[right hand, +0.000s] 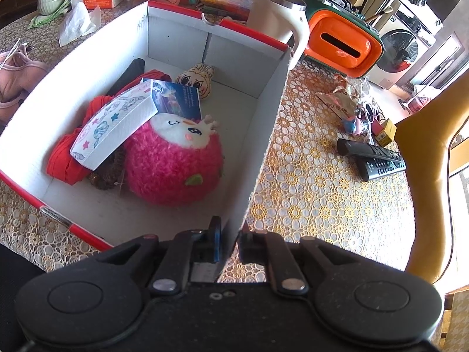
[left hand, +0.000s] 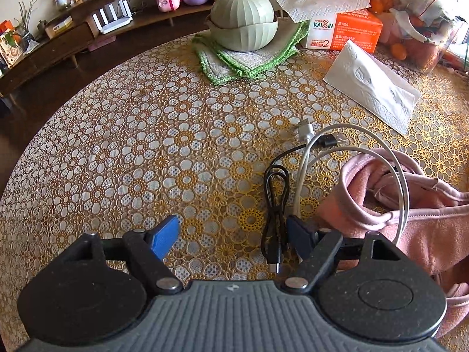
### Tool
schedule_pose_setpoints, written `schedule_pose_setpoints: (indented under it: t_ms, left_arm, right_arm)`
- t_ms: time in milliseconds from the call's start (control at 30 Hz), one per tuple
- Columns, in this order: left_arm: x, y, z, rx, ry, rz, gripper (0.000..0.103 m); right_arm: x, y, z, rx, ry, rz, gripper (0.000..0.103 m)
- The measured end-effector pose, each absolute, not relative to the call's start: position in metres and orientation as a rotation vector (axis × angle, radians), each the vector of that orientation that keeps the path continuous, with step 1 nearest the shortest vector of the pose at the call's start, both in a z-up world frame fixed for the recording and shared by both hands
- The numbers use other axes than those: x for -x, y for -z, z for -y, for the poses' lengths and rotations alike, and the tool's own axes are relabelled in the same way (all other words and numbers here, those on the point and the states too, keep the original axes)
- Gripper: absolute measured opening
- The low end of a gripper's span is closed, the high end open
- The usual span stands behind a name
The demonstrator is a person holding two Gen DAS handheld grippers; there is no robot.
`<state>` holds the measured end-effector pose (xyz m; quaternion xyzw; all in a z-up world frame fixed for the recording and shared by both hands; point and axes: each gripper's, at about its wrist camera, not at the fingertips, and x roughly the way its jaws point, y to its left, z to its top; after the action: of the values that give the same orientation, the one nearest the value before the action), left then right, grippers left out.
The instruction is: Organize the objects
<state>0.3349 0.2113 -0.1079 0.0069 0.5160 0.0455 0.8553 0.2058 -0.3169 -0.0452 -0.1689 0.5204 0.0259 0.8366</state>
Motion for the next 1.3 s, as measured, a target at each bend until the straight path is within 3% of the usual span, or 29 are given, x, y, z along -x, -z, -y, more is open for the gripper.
schedule_pose_setpoints:
  t_ms: [133, 267, 367, 933, 1033, 1300]
  left_arm:
    - [-0.338, 0.111, -0.211, 0.01, -0.079, -1.086, 0.057]
    - [-0.339, 0.11, -0.206, 0.02, -0.045, -1.08, 0.027]
    - [-0.339, 0.11, -0.198, 0.008, -0.02, -1.076, 0.013]
    - [-0.293, 0.063, -0.204, 0.065, -0.034, -1.003, 0.007]
    - [-0.279, 0.05, -0.204, 0.068, -0.018, -0.984, 0.002]
    - [-0.248, 0.023, -0.196, 0.057, 0.001, -0.949, 0.002]
  right_arm:
    - [-0.206, 0.045, 0.316, 0.359, -0.053, -1.102, 0.01]
    - [-0.205, 0.045, 0.317, 0.361, -0.052, -1.101, 0.011]
    - [-0.205, 0.045, 0.317, 0.36, -0.051, -1.102, 0.011]
    - [-0.204, 0.047, 0.316, 0.369, -0.053, -1.087, 0.011]
    - [-0.204, 0.048, 0.316, 0.372, -0.056, -1.081, 0.011]
    - [-0.202, 0.048, 0.318, 0.368, -0.065, -1.062, 0.01]
